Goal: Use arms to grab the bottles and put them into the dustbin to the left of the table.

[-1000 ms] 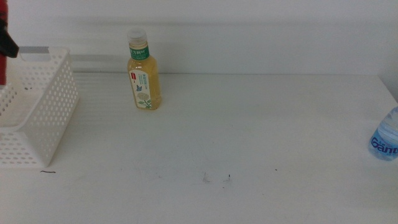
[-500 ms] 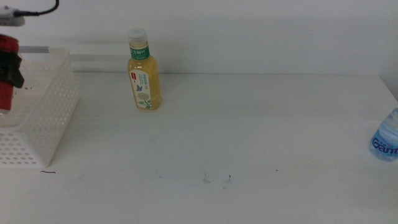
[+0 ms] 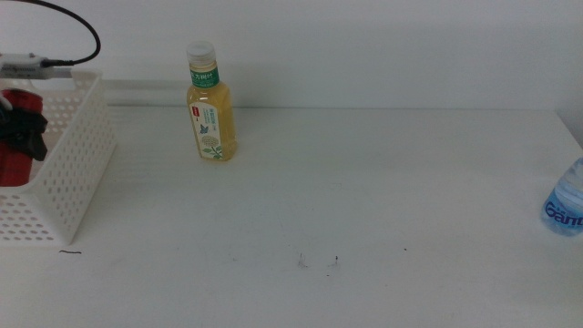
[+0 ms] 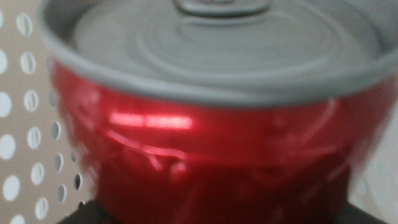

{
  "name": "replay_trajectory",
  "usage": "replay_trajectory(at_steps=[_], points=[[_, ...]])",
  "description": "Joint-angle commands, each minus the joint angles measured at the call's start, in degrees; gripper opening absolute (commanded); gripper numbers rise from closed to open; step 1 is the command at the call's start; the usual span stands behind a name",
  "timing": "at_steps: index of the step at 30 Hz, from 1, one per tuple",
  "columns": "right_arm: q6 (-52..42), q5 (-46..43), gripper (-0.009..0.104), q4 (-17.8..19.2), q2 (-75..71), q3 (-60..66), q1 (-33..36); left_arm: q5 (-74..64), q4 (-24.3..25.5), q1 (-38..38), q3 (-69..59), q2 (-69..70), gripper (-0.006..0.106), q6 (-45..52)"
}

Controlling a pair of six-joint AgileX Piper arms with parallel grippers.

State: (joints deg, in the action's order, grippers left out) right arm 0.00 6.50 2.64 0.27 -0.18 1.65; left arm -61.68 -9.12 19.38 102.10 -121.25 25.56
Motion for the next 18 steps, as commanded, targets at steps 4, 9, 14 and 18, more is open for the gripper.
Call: replay_trajectory(at_steps=[4,9,14,18], points=[[-0.4,-0.3,0.093,0.2,-0.3,0.2,-0.4,1.9,0.5,-0.1,0.8,0.5,0.049,-0.6],[-0.4,-0.3,0.093,0.2,-0.3,0.2,-0.4,1.7,-1.3,-0.7,0.8,0.5,0.069,-0.6],[-0.4,-0.3,0.093,0.2,-0.3,0.2,-0.4,1.7,2.5,-2.0,0.8,0.6,0.09,-2.0],[-0.4,-0.3,0.093,0.2,-0.3,0.2,-0.4,1.1,4.0,-3.2,0.8,2.1,0.094,-3.8]])
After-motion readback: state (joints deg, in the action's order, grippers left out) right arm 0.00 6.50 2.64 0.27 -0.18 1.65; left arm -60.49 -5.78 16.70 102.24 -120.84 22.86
